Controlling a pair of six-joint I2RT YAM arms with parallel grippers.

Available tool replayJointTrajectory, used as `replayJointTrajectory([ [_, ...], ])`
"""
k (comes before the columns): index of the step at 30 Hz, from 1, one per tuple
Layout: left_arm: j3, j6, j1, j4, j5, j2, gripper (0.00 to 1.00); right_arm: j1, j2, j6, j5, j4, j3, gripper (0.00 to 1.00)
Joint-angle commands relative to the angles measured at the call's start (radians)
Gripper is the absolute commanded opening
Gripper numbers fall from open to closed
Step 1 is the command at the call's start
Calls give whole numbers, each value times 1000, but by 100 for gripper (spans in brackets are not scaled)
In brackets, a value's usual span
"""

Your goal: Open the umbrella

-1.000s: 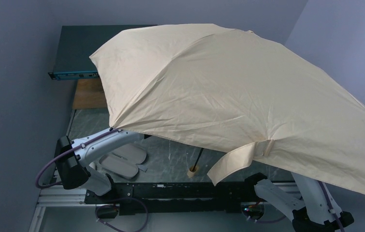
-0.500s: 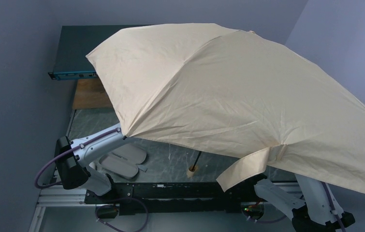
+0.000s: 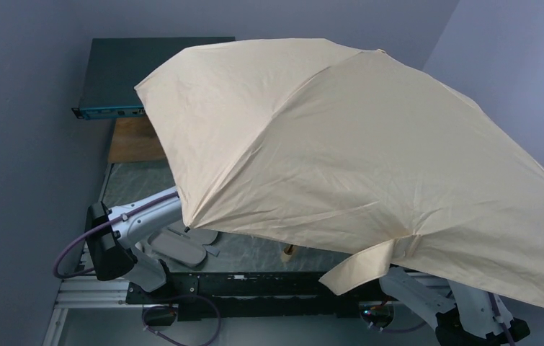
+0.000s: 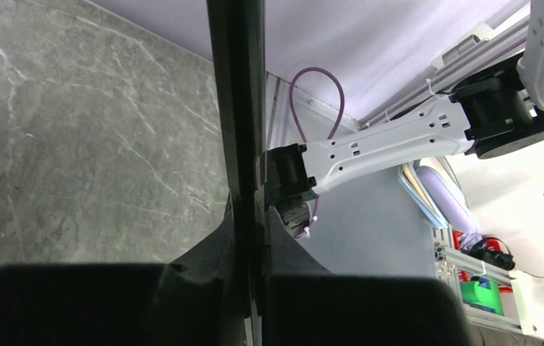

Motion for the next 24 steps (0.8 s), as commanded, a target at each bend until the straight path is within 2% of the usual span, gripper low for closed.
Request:
replayJointTrajectory([
  [1, 76, 107, -25, 27, -1, -3, 0, 1, -41, -55, -3, 48, -33, 0],
  [3, 74, 116, -26, 17, -18, 1, 2, 2, -61, -76, -12, 78, -60, 0],
  [4, 72, 121, -26, 9, -30, 3, 8, 2, -71, -89, -21, 92, -69, 0],
  [6, 72, 134, -25, -14, -54, -1, 32, 2, -90, -118, -39, 111, -85, 0],
  [8, 73, 152, -26, -37, -85, -8, 61, 2, -104, -145, -47, 115, -94, 0],
  [10, 75, 167, -25, -60, -114, -23, 77, 2, -110, -162, -37, 105, -98, 0],
  [11, 78, 176, -25, -70, -129, -31, 82, 1, -112, -168, -30, 96, -98, 0],
  [13, 93, 195, -24, -96, -158, -47, 87, 2, -116, -177, -16, 84, -94, 0],
  [17, 125, 205, -20, -97, -201, -78, 89, 2, -118, -180, -8, 83, -93, 0],
  [24, 126, 140, 2, 65, -252, -109, 90, 2, -107, -160, -24, 105, -68, 0],
])
